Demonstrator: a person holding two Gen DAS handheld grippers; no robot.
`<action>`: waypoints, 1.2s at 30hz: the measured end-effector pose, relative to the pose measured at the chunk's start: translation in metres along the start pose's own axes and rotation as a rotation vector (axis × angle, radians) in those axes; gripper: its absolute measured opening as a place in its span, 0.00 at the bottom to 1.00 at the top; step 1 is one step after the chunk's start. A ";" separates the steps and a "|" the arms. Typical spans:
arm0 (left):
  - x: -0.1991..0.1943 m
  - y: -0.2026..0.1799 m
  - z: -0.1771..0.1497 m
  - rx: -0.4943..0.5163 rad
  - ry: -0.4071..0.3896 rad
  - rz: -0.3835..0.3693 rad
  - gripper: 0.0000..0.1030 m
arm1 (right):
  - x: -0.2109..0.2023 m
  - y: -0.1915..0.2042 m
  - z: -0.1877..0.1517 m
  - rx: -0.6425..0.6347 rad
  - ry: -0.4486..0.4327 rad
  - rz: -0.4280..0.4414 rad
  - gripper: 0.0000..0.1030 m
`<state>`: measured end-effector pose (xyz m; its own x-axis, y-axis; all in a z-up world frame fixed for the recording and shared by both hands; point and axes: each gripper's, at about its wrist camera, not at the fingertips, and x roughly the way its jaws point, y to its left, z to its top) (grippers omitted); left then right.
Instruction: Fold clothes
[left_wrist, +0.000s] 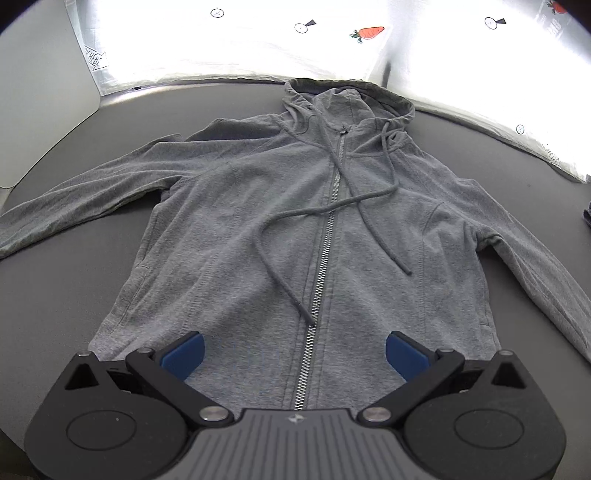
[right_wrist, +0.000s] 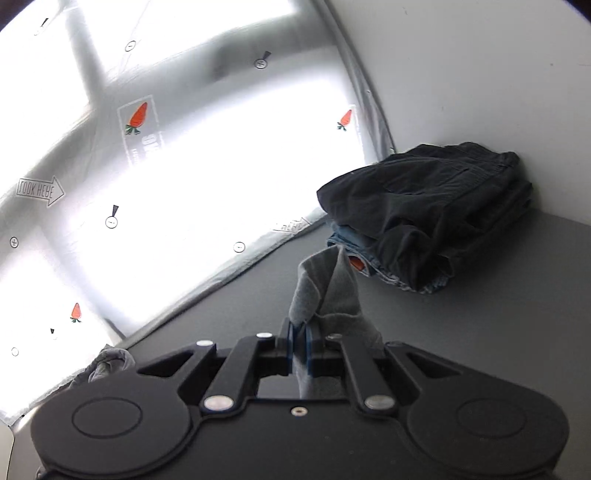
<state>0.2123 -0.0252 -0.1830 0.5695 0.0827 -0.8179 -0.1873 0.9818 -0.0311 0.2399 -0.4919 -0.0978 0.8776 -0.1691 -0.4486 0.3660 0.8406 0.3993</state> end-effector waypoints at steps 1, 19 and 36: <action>0.000 0.016 0.004 -0.007 -0.008 -0.001 1.00 | 0.003 0.024 -0.001 -0.011 -0.009 0.026 0.06; 0.024 0.292 0.080 -0.158 -0.086 0.002 1.00 | -0.028 0.542 -0.188 -0.391 0.139 0.740 0.06; 0.066 0.338 0.105 -0.307 -0.055 -0.008 1.00 | -0.008 0.427 -0.225 -0.533 0.367 0.449 0.67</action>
<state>0.2706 0.3299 -0.1873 0.6126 0.0924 -0.7849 -0.4111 0.8855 -0.2166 0.3202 -0.0157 -0.1033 0.7144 0.3474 -0.6074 -0.2781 0.9375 0.2091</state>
